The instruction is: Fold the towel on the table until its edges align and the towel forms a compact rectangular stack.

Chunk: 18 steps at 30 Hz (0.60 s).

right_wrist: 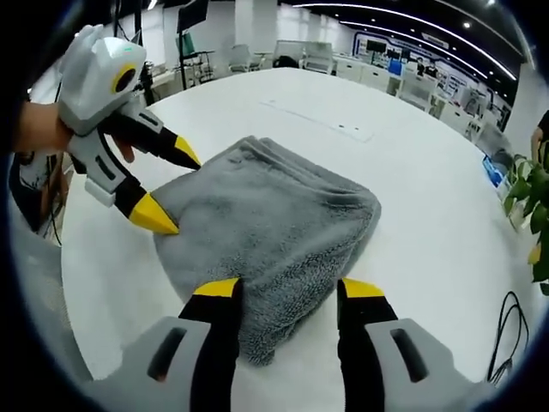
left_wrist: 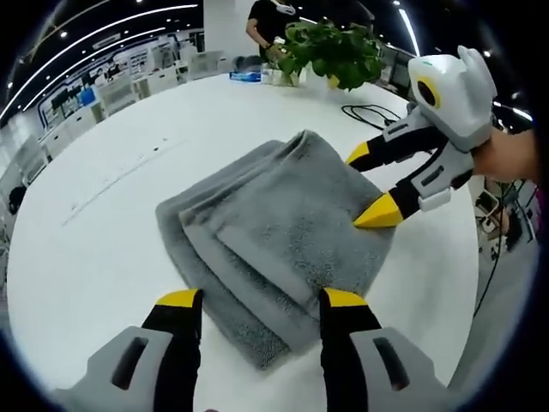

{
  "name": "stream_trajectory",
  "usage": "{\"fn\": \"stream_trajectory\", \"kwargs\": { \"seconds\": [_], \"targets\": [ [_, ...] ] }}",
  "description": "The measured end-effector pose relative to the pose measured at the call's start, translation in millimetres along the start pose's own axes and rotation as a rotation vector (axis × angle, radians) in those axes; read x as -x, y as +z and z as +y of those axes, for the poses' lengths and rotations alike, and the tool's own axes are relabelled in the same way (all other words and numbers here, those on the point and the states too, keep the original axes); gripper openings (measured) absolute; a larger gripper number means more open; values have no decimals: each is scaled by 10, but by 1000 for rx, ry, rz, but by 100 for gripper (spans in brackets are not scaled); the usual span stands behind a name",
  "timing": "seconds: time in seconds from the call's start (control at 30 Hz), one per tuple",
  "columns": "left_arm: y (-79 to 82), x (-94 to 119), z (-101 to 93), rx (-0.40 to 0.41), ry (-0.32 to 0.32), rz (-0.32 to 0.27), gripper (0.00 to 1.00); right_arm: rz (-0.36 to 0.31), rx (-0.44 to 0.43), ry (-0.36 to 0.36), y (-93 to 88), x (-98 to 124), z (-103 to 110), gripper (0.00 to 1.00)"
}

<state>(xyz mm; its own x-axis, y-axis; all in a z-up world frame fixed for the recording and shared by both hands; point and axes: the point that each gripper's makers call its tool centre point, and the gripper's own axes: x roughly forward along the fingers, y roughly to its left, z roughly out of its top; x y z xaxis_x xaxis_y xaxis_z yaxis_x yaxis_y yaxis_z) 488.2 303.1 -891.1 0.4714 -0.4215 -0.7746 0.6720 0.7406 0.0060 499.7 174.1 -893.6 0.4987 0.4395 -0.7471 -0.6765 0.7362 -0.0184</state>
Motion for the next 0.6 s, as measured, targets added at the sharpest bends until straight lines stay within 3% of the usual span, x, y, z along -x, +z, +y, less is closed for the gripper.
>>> {"fn": "stream_trajectory", "kwargs": {
  "seconds": [0.27,0.43,0.6],
  "targets": [
    [97,212,-3,14,6,-66,59,-104,-37,-25,71,257,-21,49],
    [114,323,-29,-4,23,-78,59,-98,-4,-27,7,321,38,59],
    [80,414,-70,-2,32,-83,60,-133,-28,-23,50,430,87,62]
  ]
}}
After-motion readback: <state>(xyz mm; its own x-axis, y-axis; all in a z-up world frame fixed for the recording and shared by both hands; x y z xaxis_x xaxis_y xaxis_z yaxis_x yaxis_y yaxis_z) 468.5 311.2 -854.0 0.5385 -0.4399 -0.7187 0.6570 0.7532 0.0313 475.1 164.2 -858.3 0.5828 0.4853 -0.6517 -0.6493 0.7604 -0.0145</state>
